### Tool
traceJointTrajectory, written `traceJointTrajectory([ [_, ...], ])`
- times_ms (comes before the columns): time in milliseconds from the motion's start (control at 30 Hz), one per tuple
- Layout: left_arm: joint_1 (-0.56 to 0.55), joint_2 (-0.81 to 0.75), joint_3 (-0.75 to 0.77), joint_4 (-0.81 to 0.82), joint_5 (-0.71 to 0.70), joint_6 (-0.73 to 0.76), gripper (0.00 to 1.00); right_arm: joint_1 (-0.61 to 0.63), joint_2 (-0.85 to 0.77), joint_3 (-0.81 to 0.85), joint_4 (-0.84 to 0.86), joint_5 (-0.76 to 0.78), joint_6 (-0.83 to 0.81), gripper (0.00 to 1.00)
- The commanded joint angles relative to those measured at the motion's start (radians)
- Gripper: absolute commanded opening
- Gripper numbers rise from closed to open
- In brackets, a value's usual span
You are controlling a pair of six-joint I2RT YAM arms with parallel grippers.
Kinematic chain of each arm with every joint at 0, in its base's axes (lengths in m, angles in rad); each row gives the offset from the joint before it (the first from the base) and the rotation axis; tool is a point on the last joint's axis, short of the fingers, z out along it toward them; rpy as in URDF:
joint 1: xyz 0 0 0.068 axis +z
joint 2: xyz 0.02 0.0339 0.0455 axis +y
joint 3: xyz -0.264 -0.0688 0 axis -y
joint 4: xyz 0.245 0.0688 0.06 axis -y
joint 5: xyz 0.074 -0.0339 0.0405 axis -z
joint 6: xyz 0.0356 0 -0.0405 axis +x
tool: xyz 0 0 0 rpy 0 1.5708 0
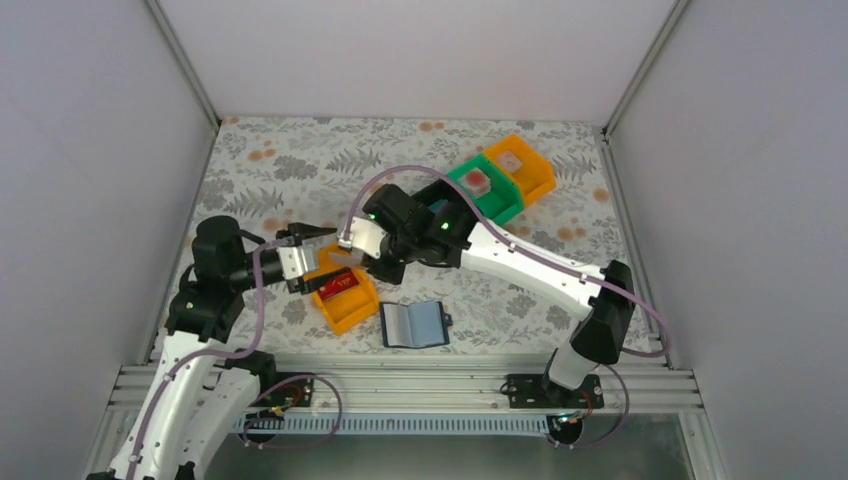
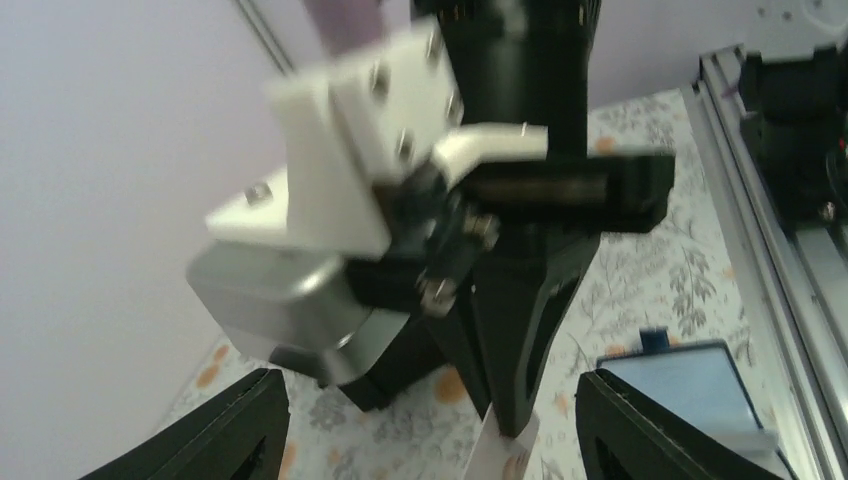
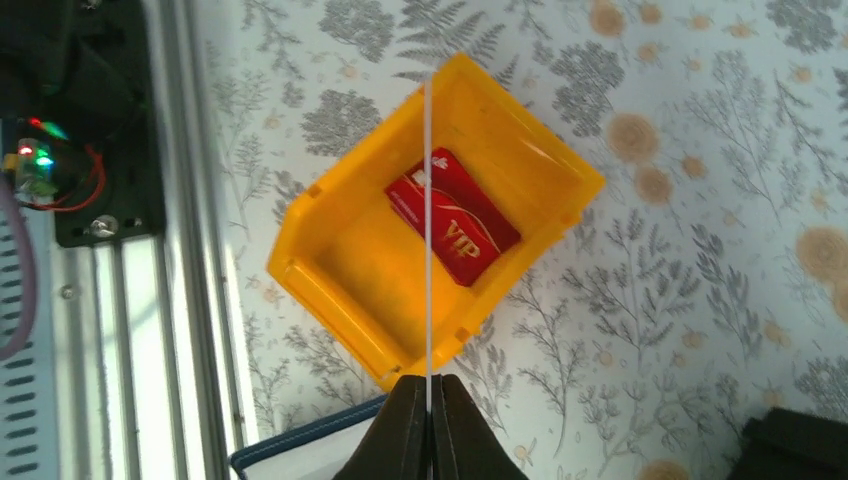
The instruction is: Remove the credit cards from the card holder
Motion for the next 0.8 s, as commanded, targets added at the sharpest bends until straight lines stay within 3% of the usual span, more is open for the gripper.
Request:
traceJointTrajectory([
  [0, -0.037, 0.025, -0.015, -0.162, -0.039, 0.268, 0.7, 0.053, -0.01, 0.058, -0.011, -0.005, -0.042, 0.04],
  [200, -0.039, 0.036, -0.026, -0.15, -0.038, 0.212, 0.56, 0.068, -0.043, 0.042, -0.007, -0.056, -0.057, 0.04],
  [400, -0.039, 0.043, -0.02, -0.236, -0.081, 0.328, 0.32, 0.068, -0.101, 0.013, 0.014, -0.077, -0.076, 0.04],
  [500, -0.039, 0.054, 0.004, -0.286, -0.101, 0.38, 0.26, 0.068, -0.122, -0.007, 0.023, -0.065, -0.074, 0.04],
  [567, -0.039, 0.06, 0.021, -0.294, -0.095, 0.386, 0.16, 0.068, -0.125, -0.016, 0.023, -0.057, -0.072, 0.04],
  [600, -0.039, 0.059, 0.028, -0.289, -0.082, 0.374, 0.06, 0.068, -0.128, -0.02, 0.023, -0.053, -0.074, 0.04],
  [633, -0.039, 0.058, 0.04, -0.277, -0.066, 0.348, 0.03, 0.068, -0.129, -0.024, 0.024, -0.048, -0.074, 0.04],
  [767, -0.039, 0.046, 0.063, -0.206, 0.029, 0.16, 0.02, 0.067, -0.147, -0.038, 0.034, -0.033, -0.068, 0.04],
])
